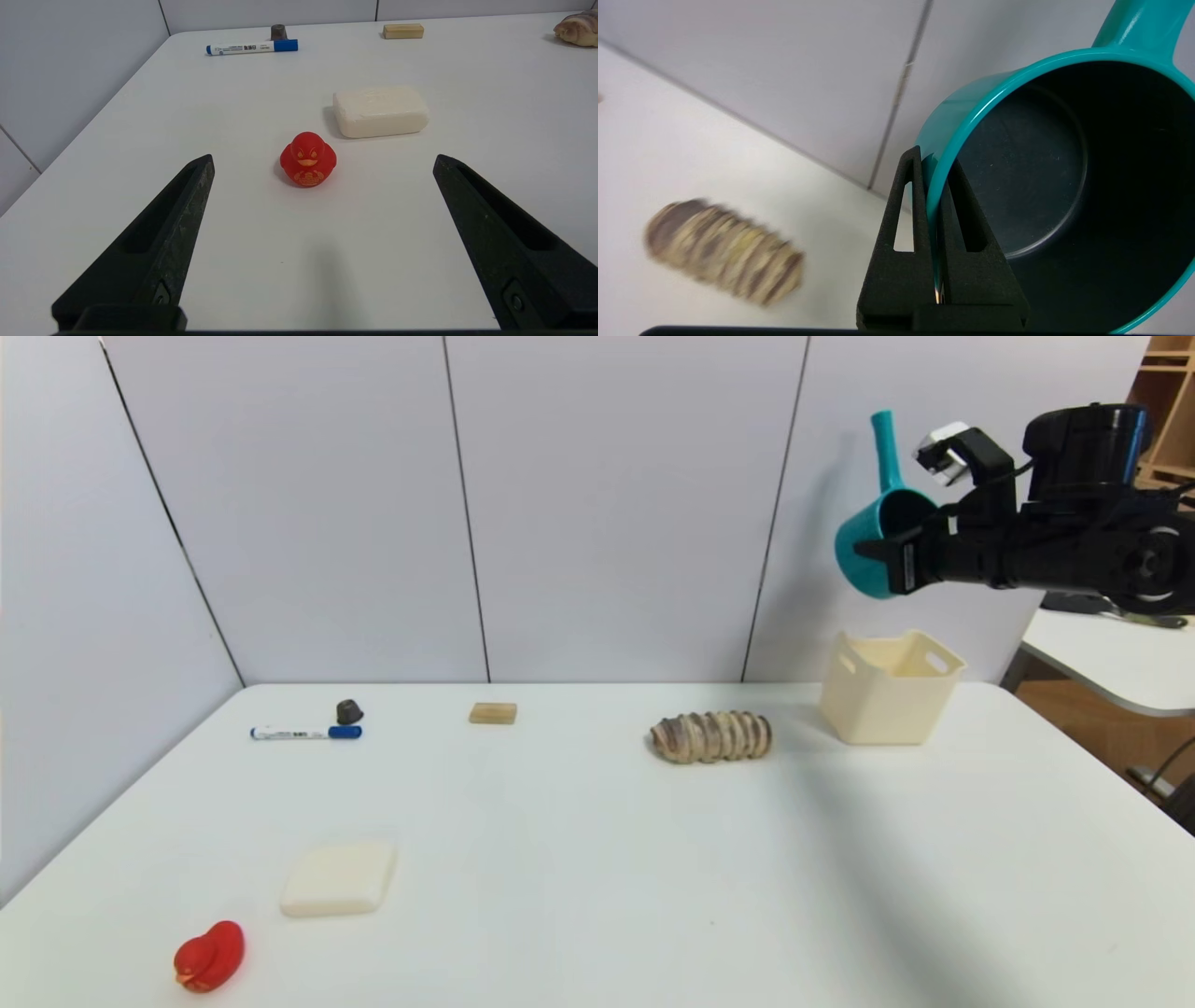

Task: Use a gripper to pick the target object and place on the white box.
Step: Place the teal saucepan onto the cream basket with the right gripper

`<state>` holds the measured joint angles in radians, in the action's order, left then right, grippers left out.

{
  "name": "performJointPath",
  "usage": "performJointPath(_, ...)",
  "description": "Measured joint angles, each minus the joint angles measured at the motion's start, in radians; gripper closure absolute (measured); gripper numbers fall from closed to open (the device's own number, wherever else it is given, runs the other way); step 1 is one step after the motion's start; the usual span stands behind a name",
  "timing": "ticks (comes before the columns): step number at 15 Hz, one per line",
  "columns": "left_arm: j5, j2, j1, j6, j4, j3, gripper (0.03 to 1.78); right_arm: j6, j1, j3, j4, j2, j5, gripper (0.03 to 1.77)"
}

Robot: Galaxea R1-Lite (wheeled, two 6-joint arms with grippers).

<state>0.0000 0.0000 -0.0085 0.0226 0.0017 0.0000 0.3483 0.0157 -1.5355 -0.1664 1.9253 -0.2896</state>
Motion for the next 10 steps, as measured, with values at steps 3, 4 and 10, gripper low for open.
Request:
performJointPath(3, 0.000, 0.000, 0.000, 0.000, -0.001, 0.000, 0.12, 0.000, -0.038, 0.076, -0.148, 0.011, 0.032, 1.70)
performJointPath(4, 0.000, 0.000, 0.000, 0.000, 0.000, 0.000, 0.12, 0.000, -0.047, 0.112, -0.193, 0.012, 0.033, 1.70)
performJointPath(10, 0.000, 0.000, 0.000, 0.000, 0.000, 0.000, 0.12, 0.002, -0.070, 0.349, -0.546, 0.019, 0.033, 1.70)
